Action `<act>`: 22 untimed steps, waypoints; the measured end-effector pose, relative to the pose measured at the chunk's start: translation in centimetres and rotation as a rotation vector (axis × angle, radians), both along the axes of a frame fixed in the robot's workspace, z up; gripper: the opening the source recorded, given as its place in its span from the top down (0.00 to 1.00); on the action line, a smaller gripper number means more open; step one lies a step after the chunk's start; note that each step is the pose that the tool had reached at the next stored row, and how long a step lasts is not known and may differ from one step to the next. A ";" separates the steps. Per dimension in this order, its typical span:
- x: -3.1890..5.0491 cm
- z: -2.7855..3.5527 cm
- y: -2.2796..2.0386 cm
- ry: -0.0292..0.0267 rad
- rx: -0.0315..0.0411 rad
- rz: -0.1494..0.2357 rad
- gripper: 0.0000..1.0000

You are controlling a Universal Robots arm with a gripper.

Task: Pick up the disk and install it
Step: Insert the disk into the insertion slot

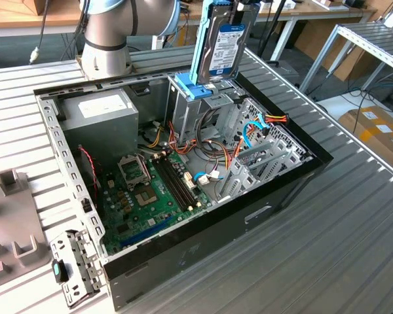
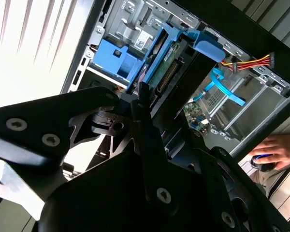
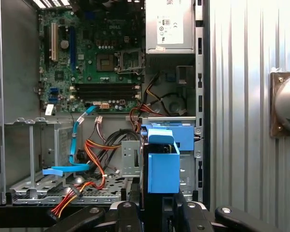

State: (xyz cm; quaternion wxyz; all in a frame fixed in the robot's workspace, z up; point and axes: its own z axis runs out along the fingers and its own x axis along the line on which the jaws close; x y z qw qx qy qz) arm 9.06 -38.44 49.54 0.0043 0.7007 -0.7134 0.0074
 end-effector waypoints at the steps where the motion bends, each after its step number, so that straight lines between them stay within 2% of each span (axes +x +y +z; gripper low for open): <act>1: 0.00 -0.01 -0.31 0.0000 0.0000 0.000 0.65; 4: 0.00 -0.02 -1.63 0.0000 0.0000 0.000 0.65; 6: 0.00 -0.02 -2.17 0.0000 -0.0001 0.000 0.65; 11: 0.00 -0.05 -4.53 0.0000 0.0000 0.000 0.65; 15: 0.00 -0.06 -5.53 0.0000 0.0000 0.000 0.65; 16: 0.00 -0.06 -6.09 0.0000 -0.0001 0.000 0.65; 17: 0.00 -0.07 -6.42 0.0000 0.0000 0.000 0.65; 21: 0.00 -0.08 -7.30 0.0000 -0.0001 0.000 0.65; 22: 0.00 -0.09 -7.97 0.0000 0.0000 0.000 0.65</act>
